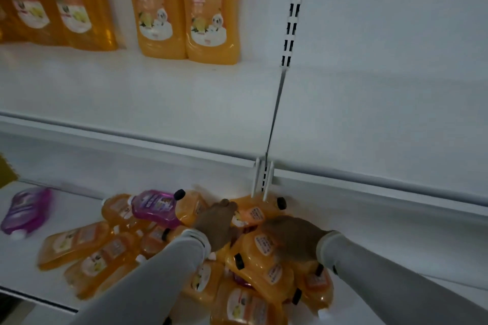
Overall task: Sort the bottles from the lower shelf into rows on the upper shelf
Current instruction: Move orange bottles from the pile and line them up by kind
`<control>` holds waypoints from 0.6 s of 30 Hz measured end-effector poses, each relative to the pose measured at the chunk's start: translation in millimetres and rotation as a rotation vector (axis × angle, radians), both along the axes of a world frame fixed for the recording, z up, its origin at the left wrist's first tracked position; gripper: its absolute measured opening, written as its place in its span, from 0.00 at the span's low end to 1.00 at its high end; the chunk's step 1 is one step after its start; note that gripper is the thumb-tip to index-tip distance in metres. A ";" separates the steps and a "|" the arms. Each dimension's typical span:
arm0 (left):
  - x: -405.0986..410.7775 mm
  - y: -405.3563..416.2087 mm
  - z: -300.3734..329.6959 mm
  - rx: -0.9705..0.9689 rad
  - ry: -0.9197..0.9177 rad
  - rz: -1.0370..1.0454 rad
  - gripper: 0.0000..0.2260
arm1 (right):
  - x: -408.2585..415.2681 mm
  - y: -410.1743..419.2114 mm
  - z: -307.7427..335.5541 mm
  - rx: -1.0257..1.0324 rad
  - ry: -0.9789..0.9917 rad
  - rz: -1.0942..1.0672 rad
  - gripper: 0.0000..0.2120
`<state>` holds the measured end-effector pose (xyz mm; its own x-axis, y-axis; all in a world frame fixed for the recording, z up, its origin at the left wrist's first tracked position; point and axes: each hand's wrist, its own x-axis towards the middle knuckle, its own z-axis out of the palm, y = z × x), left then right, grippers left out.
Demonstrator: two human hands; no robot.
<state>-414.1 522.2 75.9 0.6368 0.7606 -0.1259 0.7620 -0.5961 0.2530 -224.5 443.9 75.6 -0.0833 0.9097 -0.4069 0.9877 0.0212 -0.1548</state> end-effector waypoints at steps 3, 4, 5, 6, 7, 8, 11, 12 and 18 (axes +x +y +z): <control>7.6 12.4 -8.0 0.079 0.041 -0.013 0.24 | 4.3 4.3 -0.4 -0.003 -0.067 0.050 0.25; 10.4 16.0 -10.6 0.100 0.041 -0.019 0.26 | 5.5 4.9 -0.8 0.004 -0.092 0.062 0.22; 13.7 19.4 -13.5 0.112 0.034 -0.031 0.27 | 6.2 4.9 -0.8 0.009 -0.118 0.078 0.22; 17.5 21.7 -16.9 0.115 0.013 -0.045 0.29 | 6.9 4.8 -2.0 0.004 -0.125 0.097 0.26; 21.7 23.2 -20.3 0.107 -0.011 -0.059 0.30 | 7.0 3.9 -2.8 -0.013 -0.126 0.115 0.31; 25.9 24.8 -25.0 0.095 -0.040 -0.071 0.32 | 5.4 3.1 -3.2 -0.016 -0.130 0.132 0.35; 35.6 27.7 -37.6 0.071 -0.139 -0.065 0.35 | 4.8 -0.7 -8.4 0.015 -0.156 0.103 0.39; 37.9 29.1 -40.7 0.080 -0.159 -0.060 0.34 | 5.7 -2.4 -10.2 0.023 -0.142 0.072 0.39; 35.6 33.9 -44.0 0.089 -0.140 -0.066 0.32 | -1.8 -14.9 -9.2 0.003 -0.095 -0.040 0.36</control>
<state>-378.4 556.1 31.9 0.6927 0.7205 0.0334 0.6811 -0.6687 0.2983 -226.3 428.9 66.3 -0.0087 0.9128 -0.4083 0.9980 -0.0177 -0.0608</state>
